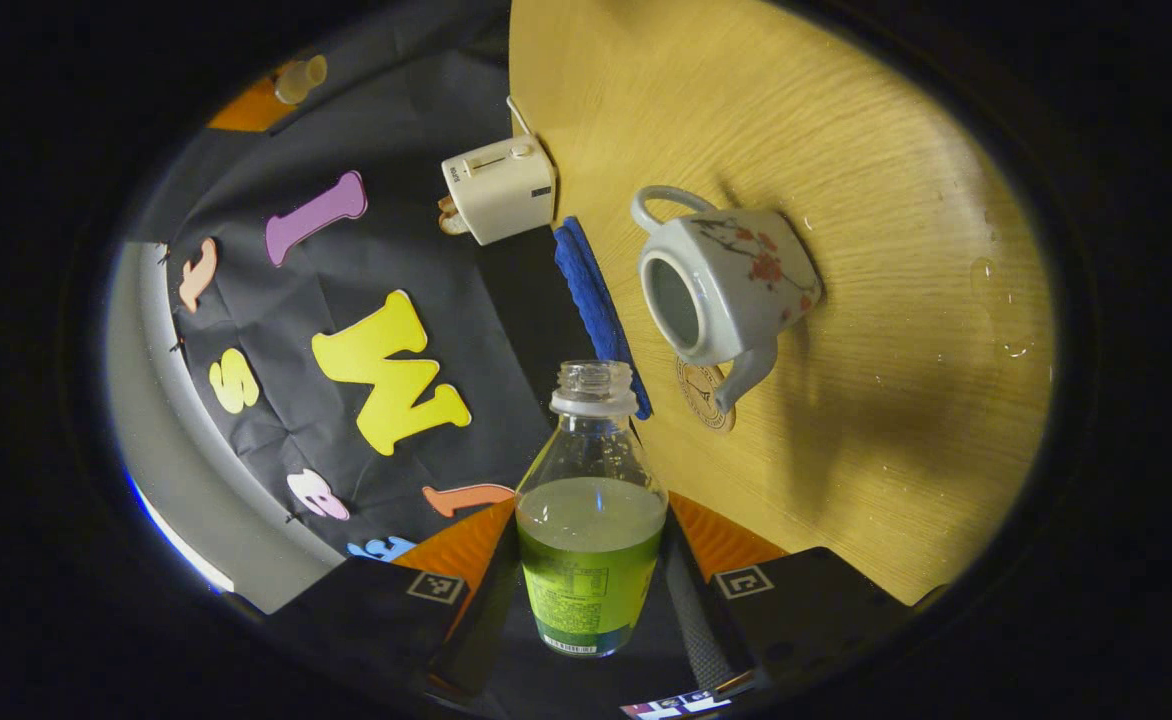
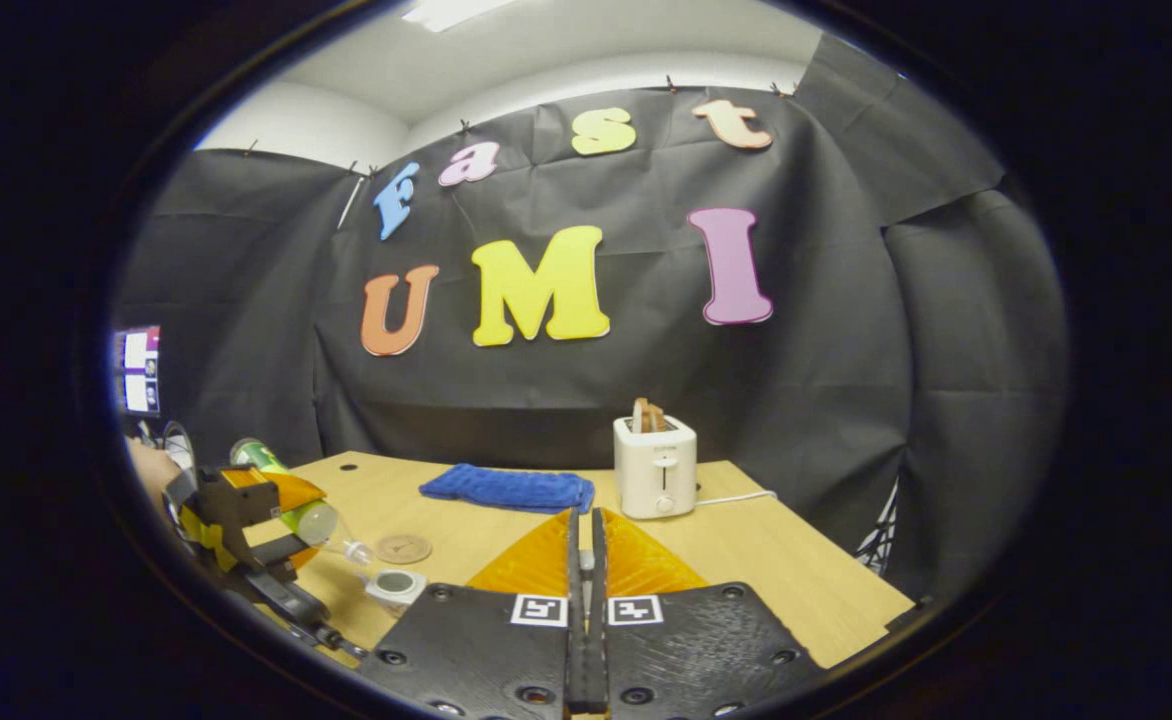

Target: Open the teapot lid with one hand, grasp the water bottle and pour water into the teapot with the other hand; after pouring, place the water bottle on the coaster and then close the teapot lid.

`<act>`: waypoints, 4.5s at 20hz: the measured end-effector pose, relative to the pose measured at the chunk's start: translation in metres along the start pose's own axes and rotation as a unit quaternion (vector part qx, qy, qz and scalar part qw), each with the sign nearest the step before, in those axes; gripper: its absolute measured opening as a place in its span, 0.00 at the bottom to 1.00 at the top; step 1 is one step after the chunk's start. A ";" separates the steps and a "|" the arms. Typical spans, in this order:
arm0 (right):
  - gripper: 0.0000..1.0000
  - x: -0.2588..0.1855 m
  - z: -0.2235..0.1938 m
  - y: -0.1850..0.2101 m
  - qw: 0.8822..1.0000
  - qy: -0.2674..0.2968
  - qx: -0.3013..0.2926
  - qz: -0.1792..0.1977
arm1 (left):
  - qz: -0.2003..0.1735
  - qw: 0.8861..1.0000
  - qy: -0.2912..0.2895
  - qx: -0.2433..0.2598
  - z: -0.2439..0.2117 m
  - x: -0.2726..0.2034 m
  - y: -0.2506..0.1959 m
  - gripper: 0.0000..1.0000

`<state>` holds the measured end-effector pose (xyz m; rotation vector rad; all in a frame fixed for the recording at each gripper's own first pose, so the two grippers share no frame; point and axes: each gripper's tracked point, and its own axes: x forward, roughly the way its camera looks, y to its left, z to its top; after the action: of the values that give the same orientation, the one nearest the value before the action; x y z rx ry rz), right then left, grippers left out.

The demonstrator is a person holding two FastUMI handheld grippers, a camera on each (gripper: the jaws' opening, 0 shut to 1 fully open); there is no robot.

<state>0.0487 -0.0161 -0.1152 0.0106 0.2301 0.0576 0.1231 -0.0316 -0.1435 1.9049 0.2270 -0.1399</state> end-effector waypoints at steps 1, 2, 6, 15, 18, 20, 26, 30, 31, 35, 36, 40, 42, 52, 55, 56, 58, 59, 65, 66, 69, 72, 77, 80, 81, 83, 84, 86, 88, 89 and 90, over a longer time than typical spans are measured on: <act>0.00 -0.001 0.002 0.001 1.000 0.000 0.006 0.005 | 0.009 1.000 -0.001 0.014 0.005 0.000 0.005 0.76; 0.00 -0.001 0.003 -0.003 1.000 -0.002 0.003 0.001 | 0.006 1.000 0.002 0.023 0.005 0.001 0.006 0.75; 0.00 -0.005 0.008 -0.007 1.000 -0.008 0.007 -0.004 | -0.011 0.999 0.004 0.042 0.007 0.009 0.005 0.75; 0.00 -0.009 0.018 -0.018 1.000 -0.016 0.021 -0.009 | -0.030 0.995 0.021 0.090 0.011 0.009 0.009 0.76; 0.00 -0.010 0.018 -0.018 1.000 -0.018 0.019 -0.006 | -0.028 0.994 0.026 0.098 0.012 0.009 0.014 0.76; 0.00 -0.009 0.017 -0.020 1.000 -0.017 0.020 -0.008 | -0.025 0.994 0.027 0.103 0.014 0.008 0.017 0.75; 0.00 -0.008 0.016 -0.022 1.000 -0.014 0.020 -0.013 | -0.018 0.994 0.022 0.101 0.017 0.009 0.018 0.76; 0.00 -0.007 0.014 -0.021 1.000 -0.009 0.028 -0.006 | -0.030 0.999 0.024 0.026 0.013 0.003 0.001 0.72; 0.00 -0.007 0.013 -0.021 0.999 -0.007 0.034 -0.003 | -0.041 0.999 0.017 -0.004 0.017 0.002 -0.003 0.76; 0.00 -0.004 0.011 -0.030 0.999 -0.004 0.041 -0.010 | -0.067 0.987 0.004 -0.148 0.011 0.000 -0.016 0.75; 0.00 -0.004 0.010 -0.032 0.999 -0.004 0.042 -0.014 | -0.063 0.981 0.006 -0.185 0.007 0.000 -0.015 0.75; 0.00 0.000 0.005 -0.034 0.999 0.003 0.038 -0.022 | -0.067 0.938 0.007 -0.340 -0.010 0.000 -0.019 0.75; 0.00 0.000 0.003 -0.032 0.999 0.004 0.032 -0.022 | -0.062 0.901 0.002 -0.429 -0.018 0.001 -0.017 0.75; 0.00 0.011 -0.021 0.009 1.000 0.028 -0.009 0.006 | 0.020 0.639 -0.039 -0.768 -0.049 0.029 0.009 0.76; 0.00 0.014 -0.028 0.017 0.999 0.039 0.002 0.022 | 0.040 0.566 -0.070 -0.821 -0.045 0.045 0.028 0.77; 0.00 0.016 -0.029 0.015 0.999 0.039 0.002 0.020 | 0.038 0.547 -0.082 -0.832 -0.040 0.051 0.033 0.77; 0.00 0.018 -0.031 0.010 0.999 0.041 0.004 0.014 | 0.020 0.512 -0.097 -0.853 -0.030 0.065 0.039 0.75; 0.00 0.019 -0.031 0.007 0.999 0.042 0.006 0.012 | 0.011 0.502 -0.098 -0.859 -0.022 0.077 0.038 0.77; 0.00 0.026 -0.038 -0.008 0.999 0.051 0.011 -0.008 | -0.007 0.513 -0.101 -0.853 0.000 0.121 0.030 0.78; 0.00 0.026 -0.038 -0.008 0.999 0.052 0.012 -0.009 | -0.019 0.512 -0.099 -0.853 0.006 0.124 0.025 0.78; 0.00 0.026 -0.037 -0.010 0.999 0.049 0.010 -0.011 | -0.028 0.514 -0.100 -0.851 0.017 0.131 0.015 0.79; 0.00 0.026 -0.038 -0.010 0.999 0.050 0.010 -0.011 | -0.041 0.519 -0.108 -0.847 0.028 0.131 0.011 0.80; 0.00 0.027 -0.039 -0.007 0.999 0.051 0.007 -0.011 | -0.018 0.541 -0.123 -0.832 0.022 0.119 0.028 1.00; 0.00 0.026 -0.041 0.002 0.999 0.050 -0.001 -0.003 | -0.005 0.554 -0.129 -0.822 0.013 0.105 0.040 1.00; 0.00 0.026 -0.042 0.006 0.999 0.051 -0.002 0.001 | 0.004 0.570 -0.127 -0.811 0.007 0.100 0.043 1.00; 0.01 0.024 -0.041 0.020 0.999 0.048 -0.004 0.018 | 0.027 0.587 -0.125 -0.800 -0.013 0.084 0.050 0.99; 0.00 0.023 -0.041 0.029 0.999 0.045 -0.006 0.029 | 0.034 0.585 -0.122 -0.801 -0.021 0.075 0.052 0.99; 0.00 0.023 -0.042 0.052 0.998 0.037 -0.004 0.058 | 0.047 0.576 -0.122 -0.807 -0.034 0.056 0.055 0.99; 0.00 0.023 -0.047 0.082 0.995 0.033 0.006 0.098 | 0.068 0.582 -0.109 -0.803 -0.052 0.037 0.055 0.99; 0.00 0.024 -0.051 0.097 0.992 0.036 0.009 0.117 | 0.074 0.587 -0.105 -0.799 -0.057 0.029 0.053 0.99; 0.00 0.027 -0.056 0.109 0.990 0.039 0.007 0.132 | 0.077 0.589 -0.101 -0.798 -0.061 0.020 0.049 0.99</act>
<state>0.0558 0.0949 -0.1744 0.0531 0.3065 0.3212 0.1525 0.0116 -0.0819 0.0460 -0.0316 0.0092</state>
